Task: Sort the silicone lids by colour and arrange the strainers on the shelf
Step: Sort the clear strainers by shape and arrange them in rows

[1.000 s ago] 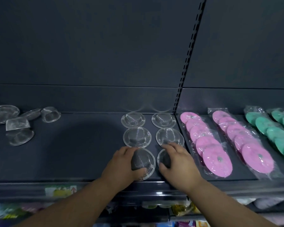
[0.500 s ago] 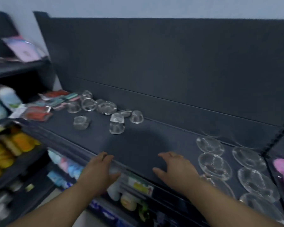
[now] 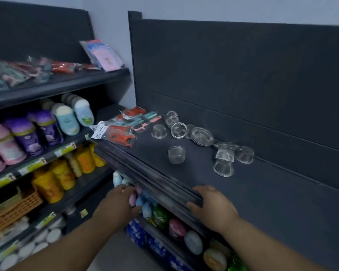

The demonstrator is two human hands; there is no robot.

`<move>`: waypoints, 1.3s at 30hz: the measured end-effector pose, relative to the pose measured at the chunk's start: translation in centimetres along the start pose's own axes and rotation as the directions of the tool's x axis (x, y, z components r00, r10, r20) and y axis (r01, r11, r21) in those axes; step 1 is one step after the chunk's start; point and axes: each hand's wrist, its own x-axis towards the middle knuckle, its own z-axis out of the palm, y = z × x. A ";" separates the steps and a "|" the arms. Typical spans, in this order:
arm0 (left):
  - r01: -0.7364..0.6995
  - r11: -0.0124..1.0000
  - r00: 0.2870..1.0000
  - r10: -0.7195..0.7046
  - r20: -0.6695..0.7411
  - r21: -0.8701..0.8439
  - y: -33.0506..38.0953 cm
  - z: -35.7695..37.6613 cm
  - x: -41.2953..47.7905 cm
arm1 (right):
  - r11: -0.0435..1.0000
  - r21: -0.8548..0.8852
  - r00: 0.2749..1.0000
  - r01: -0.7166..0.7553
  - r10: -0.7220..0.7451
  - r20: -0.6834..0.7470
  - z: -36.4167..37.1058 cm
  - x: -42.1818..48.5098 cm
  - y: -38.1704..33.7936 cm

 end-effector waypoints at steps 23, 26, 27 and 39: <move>-0.283 0.956 0.959 0.279 -0.054 -0.078 1.6 -3.4 23.8 | 0.982 -0.140 0.965 -0.127 0.089 -0.247 -5.1 24.1 1.7; -0.353 0.927 0.935 0.349 -0.056 -0.127 2.0 -3.5 25.9 | 0.966 -0.192 0.957 -0.175 0.121 -0.263 -4.5 24.6 1.5; -0.382 0.911 0.924 0.377 -0.059 -0.154 2.2 -3.5 26.6 | 0.965 -0.184 0.945 -0.189 0.128 -0.301 -4.3 24.6 1.4; -0.724 0.600 0.683 0.692 -0.234 -0.340 6.4 -6.4 29.4 | 0.776 0.628 0.541 0.053 0.507 -0.671 -7.7 22.0 -5.8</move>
